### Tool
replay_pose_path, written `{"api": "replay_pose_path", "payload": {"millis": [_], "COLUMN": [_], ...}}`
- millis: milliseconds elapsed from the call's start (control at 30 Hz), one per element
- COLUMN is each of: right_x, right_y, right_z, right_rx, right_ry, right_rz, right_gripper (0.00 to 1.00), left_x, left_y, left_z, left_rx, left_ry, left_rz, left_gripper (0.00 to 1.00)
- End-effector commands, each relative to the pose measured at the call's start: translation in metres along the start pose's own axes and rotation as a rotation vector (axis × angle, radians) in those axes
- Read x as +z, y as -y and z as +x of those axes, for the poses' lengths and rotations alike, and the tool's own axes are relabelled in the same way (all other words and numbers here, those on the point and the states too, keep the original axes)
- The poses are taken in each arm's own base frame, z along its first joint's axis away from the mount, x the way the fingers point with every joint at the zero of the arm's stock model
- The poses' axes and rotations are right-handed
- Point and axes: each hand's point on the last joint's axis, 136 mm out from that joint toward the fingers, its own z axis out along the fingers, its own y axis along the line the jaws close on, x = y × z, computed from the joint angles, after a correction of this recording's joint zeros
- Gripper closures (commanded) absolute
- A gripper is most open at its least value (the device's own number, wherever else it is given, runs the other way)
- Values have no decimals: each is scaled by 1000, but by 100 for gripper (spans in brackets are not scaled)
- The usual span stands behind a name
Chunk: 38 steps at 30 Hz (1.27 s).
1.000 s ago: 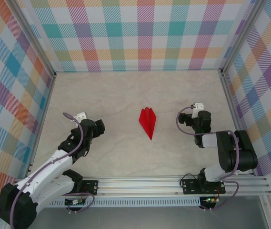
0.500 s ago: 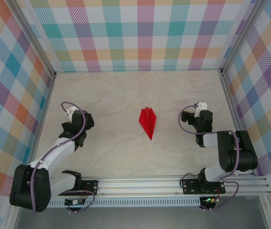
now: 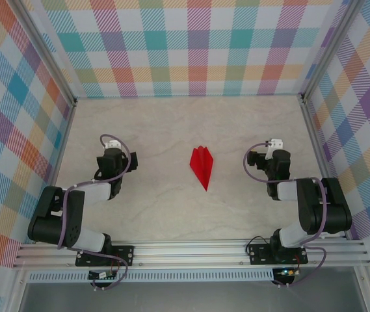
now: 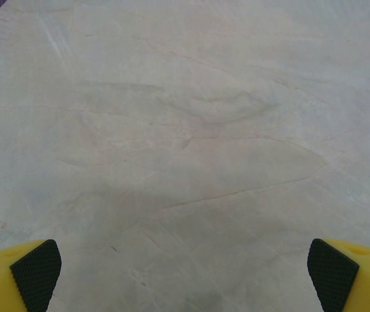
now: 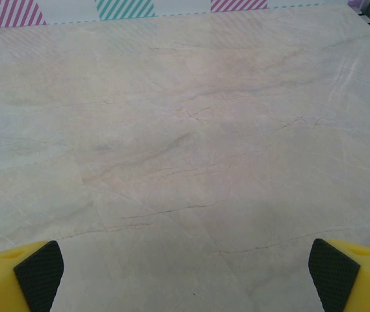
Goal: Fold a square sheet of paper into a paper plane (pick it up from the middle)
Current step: Reset both arms
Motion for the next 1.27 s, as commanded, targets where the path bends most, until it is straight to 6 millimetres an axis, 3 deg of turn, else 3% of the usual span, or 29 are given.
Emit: {"api": "replay_pose_path", "payload": {"millis": [0,100,133,233,1233], "right_x": [3,3,3,3,3], "right_y": [-2,-2,-2,-2,-2], "right_z": [-13,-13,-13,-13,-13], "right_rx": [10,11,10,10,10], "right_ry": [34,33,33,31,30], "right_rz": [-10,-10,-11,-13,-15], "right_gripper": [0,0,0,0,0], "left_x": [-5,7,12,18,17], "left_y": [5,4,6,3,4], "left_z": [-20,-5,-9,-3,-3], "left_rx": [0,-9,-4,-18,-22], "left_ry": [100,146,174,99,95], "left_rz": [88,97,102,110,118], "left_gripper": [0,0,0,0,0]}}
